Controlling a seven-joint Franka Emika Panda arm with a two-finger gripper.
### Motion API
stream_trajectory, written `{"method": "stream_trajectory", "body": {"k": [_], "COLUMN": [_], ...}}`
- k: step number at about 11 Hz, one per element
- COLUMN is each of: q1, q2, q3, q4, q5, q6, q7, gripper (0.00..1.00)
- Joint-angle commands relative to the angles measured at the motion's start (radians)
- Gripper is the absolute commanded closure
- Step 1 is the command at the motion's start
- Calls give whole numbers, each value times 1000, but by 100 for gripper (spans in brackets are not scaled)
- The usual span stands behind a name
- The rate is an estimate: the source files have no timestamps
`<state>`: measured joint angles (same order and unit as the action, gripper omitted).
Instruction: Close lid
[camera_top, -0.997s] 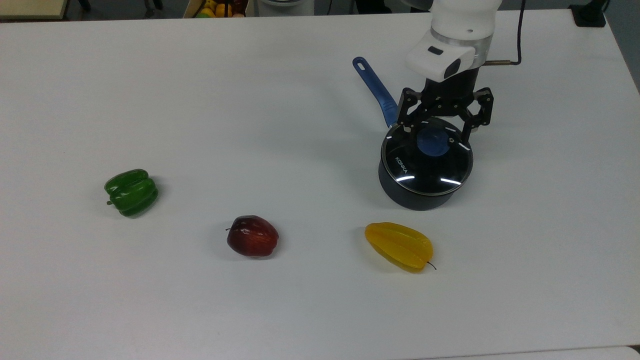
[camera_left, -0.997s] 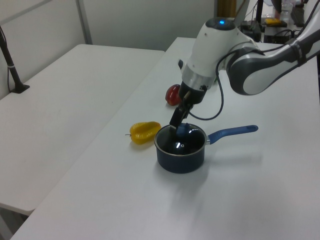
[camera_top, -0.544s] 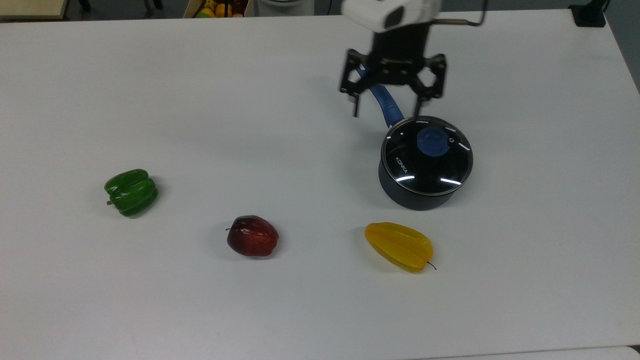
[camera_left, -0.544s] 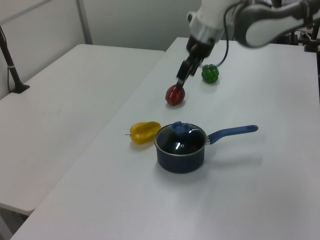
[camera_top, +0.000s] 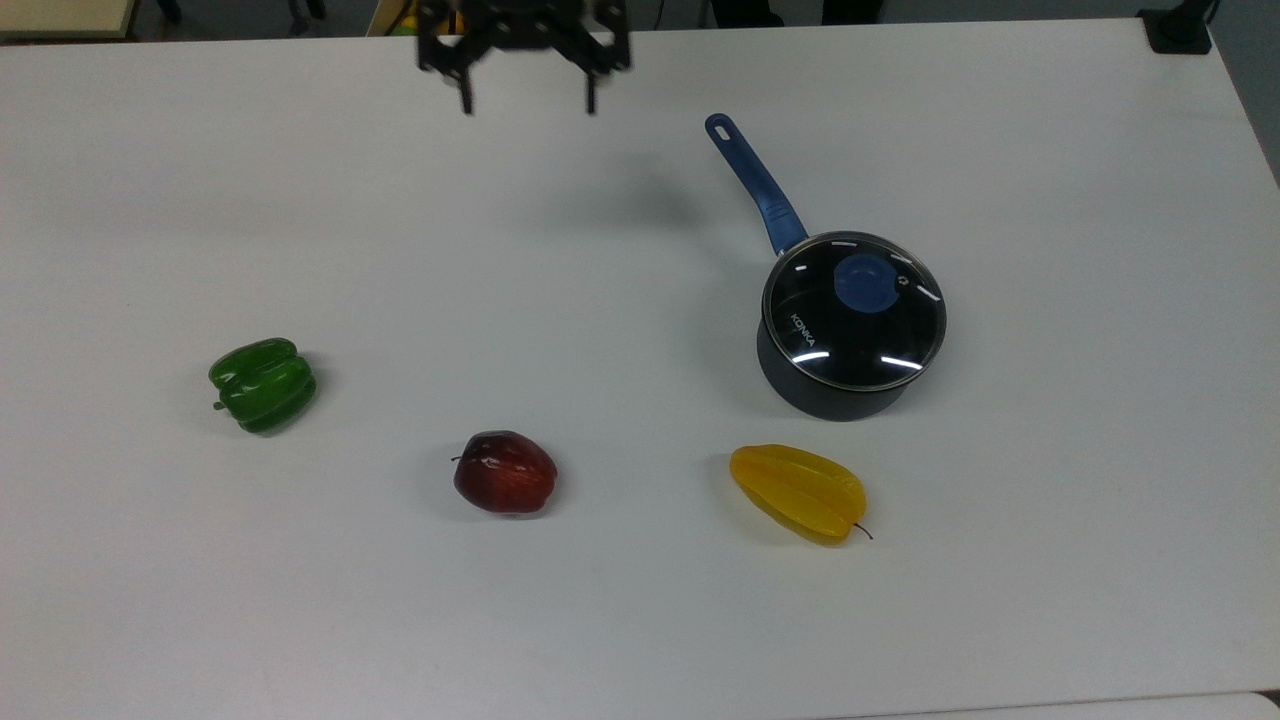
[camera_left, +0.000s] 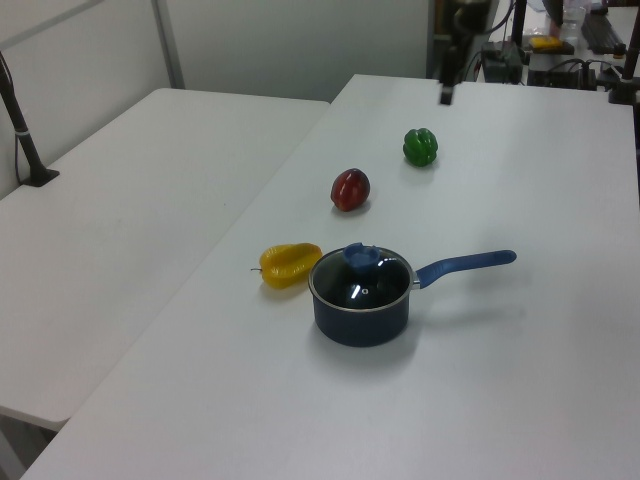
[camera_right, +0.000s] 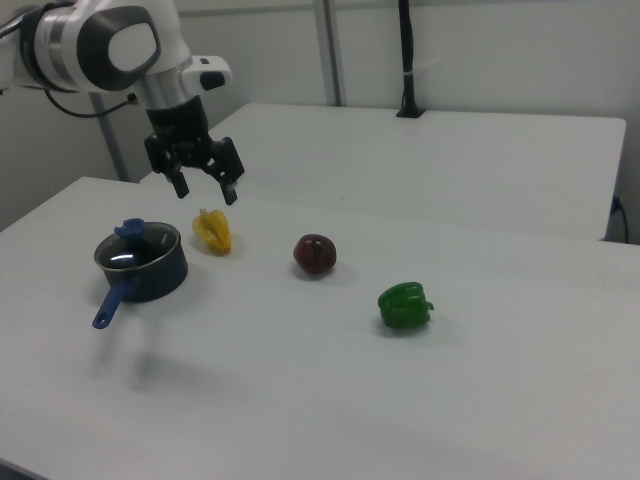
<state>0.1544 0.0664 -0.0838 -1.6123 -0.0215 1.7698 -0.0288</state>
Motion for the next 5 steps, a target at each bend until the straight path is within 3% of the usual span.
{"method": "stream_trajectory", "body": {"k": [1, 5], "q1": [-87, -92], "q2": [-86, -88], "q3": [16, 1], "q4": [-55, -49], "q5": [9, 3], "q6": [-101, -105], "q7": [-39, -39], "gripper": [0, 0]}}
